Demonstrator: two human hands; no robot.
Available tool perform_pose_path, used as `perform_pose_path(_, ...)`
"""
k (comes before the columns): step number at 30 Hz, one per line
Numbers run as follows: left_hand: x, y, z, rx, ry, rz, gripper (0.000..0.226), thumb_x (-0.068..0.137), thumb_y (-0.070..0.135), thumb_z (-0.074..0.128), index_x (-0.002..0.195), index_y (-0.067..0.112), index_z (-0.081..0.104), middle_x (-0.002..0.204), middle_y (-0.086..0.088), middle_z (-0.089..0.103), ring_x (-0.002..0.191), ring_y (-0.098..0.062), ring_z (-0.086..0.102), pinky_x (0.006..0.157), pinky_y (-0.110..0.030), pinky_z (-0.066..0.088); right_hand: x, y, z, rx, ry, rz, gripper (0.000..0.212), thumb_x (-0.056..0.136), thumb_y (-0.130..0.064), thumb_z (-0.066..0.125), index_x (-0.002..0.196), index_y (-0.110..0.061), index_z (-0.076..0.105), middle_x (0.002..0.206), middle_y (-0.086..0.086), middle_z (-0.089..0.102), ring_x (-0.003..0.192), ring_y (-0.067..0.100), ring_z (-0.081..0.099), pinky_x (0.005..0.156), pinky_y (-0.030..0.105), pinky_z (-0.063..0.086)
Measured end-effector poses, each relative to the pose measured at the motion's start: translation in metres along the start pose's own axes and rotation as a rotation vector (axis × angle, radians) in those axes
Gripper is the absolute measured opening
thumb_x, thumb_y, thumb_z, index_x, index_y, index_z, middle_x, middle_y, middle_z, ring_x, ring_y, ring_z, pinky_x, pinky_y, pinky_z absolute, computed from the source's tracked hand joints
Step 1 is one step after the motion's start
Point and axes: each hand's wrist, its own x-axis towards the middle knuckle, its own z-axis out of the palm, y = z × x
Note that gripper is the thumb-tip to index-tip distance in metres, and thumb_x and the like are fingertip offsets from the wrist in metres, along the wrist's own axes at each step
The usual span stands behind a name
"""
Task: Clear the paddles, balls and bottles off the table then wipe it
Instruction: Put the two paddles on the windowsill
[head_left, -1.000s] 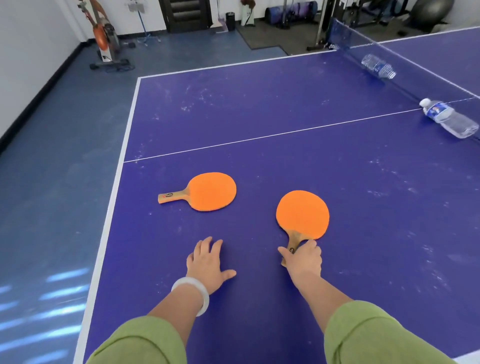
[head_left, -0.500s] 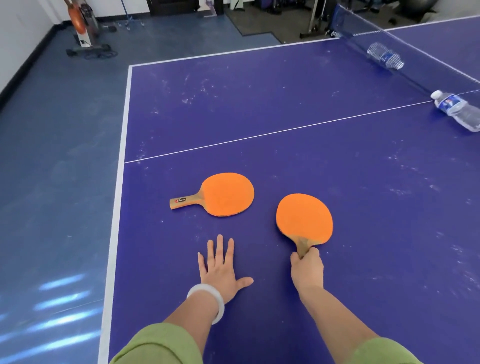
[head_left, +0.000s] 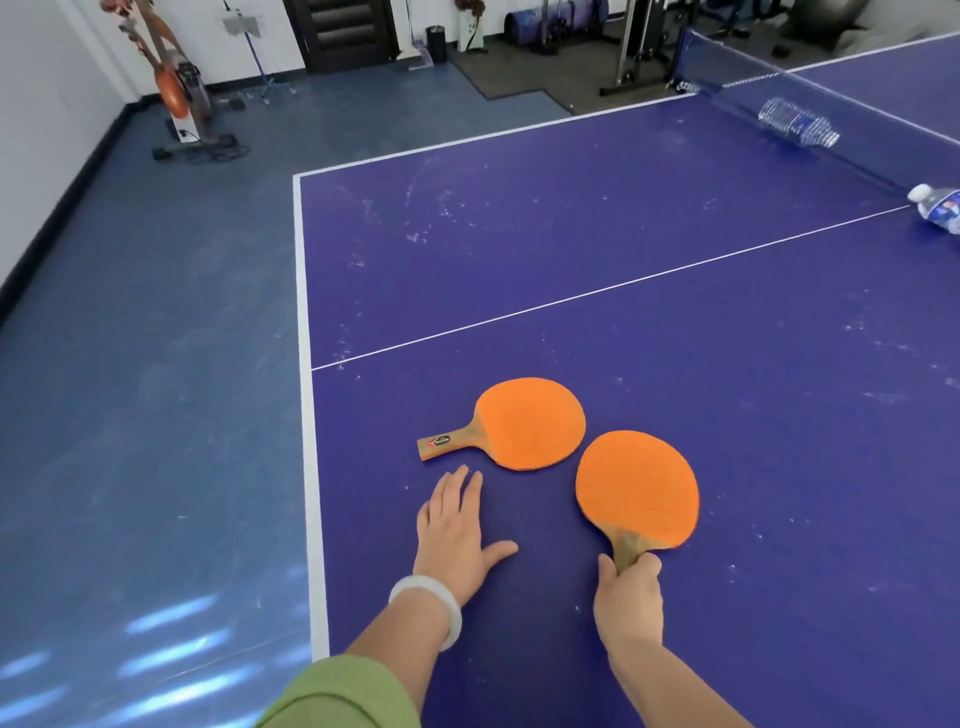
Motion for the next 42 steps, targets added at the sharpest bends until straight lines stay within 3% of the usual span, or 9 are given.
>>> perform_pose_path(9,0.078,-0.032,-0.019,-0.042,0.015,-0.044,0.112,0.079,0.072,0.058,0.157,0.021,-0.004,0.165,0.006,-0.002,0.151,-0.019,-0.009,0.122,-0.041,-0.002,0.009,0.008,0.004,-0.038,-0.007,-0.030,0.023,0.099,-0.025,0.051,0.096,-0.006,0.039,0.084,0.012,0.056,0.072,0.027,0.056,0.056,0.035,0.043)
perform_pose_path(15,0.070,-0.035,-0.013,-0.025,0.048,-0.027,0.082,0.086,0.058,0.061,0.151,0.027,0.023,0.150,0.006,0.028,0.138,-0.021,0.025,0.112,-0.037,0.025,0.006,0.008,0.005,-0.031,0.009,-0.023,0.022,0.099,-0.025,0.052,0.093,-0.008,0.039,0.084,0.012,0.056,0.070,0.025,0.055,0.053,0.033,0.042)
perform_pose_path(20,0.047,-0.029,-0.002,-0.113,0.109,-0.023,0.040,0.088,0.048,0.064,0.118,0.026,0.049,0.116,0.005,0.043,0.102,-0.016,0.039,0.090,-0.028,0.036,0.006,0.008,0.005,-0.013,0.021,-0.030,0.022,0.099,-0.025,0.053,0.095,-0.007,0.040,0.085,0.012,0.056,0.071,0.026,0.056,0.053,0.033,0.041)
perform_pose_path(24,0.032,-0.017,0.001,-0.264,0.041,-0.067,0.034,0.088,0.035,0.070,0.109,0.019,0.048,0.107,0.003,0.046,0.099,-0.017,0.044,0.086,-0.029,0.043,0.004,0.012,0.001,0.013,0.021,-0.023,0.022,0.098,-0.025,0.053,0.099,-0.006,0.042,0.086,0.011,0.058,0.075,0.026,0.060,0.055,0.033,0.044)
perform_pose_path(27,0.025,-0.004,-0.002,-0.242,-0.103,-0.137,0.034,0.087,0.029,0.070,0.104,0.017,0.043,0.103,0.000,0.046,0.092,-0.019,0.048,0.074,-0.029,0.041,0.002,0.017,-0.006,0.053,-0.004,-0.005,0.020,0.098,-0.022,0.054,0.099,-0.006,0.044,0.087,0.010,0.061,0.076,0.024,0.063,0.059,0.034,0.048)
perform_pose_path(30,0.018,0.007,-0.006,-0.152,-0.264,-0.162,0.022,0.087,0.017,0.058,0.099,0.015,0.040,0.103,-0.005,0.048,0.081,-0.021,0.050,0.063,-0.031,0.039,-0.004,0.023,-0.018,0.104,-0.045,0.009,0.016,0.098,-0.020,0.055,0.095,-0.007,0.045,0.090,0.011,0.064,0.073,0.022,0.064,0.059,0.029,0.047)
perform_pose_path(33,0.006,0.014,-0.004,-0.196,-0.297,-0.190,0.010,0.085,0.008,0.046,0.084,0.017,0.042,0.090,-0.002,0.052,0.069,-0.017,0.049,0.061,-0.031,0.043,-0.014,0.034,-0.032,0.126,-0.062,0.008,0.014,0.097,-0.016,0.055,0.093,-0.005,0.046,0.090,0.013,0.064,0.069,0.022,0.062,0.054,0.026,0.043)
perform_pose_path(37,-0.018,0.021,0.003,-0.357,-0.302,-0.216,0.014,0.088,0.021,0.058,0.082,0.017,0.047,0.078,-0.004,0.061,0.060,-0.020,0.060,0.066,-0.035,0.056,-0.028,0.052,-0.052,0.134,-0.043,0.010,0.013,0.096,-0.014,0.056,0.092,-0.006,0.048,0.091,0.015,0.065,0.068,0.022,0.060,0.052,0.023,0.043)
perform_pose_path(42,-0.052,0.032,0.012,-0.475,-0.291,-0.132,0.021,0.088,0.035,0.061,0.094,0.016,0.056,0.084,-0.006,0.067,0.054,-0.018,0.059,0.056,-0.032,0.054,-0.045,0.075,-0.072,0.157,-0.001,0.005,0.013,0.095,-0.014,0.057,0.092,-0.004,0.049,0.090,0.015,0.065,0.068,0.021,0.059,0.052,0.022,0.043)
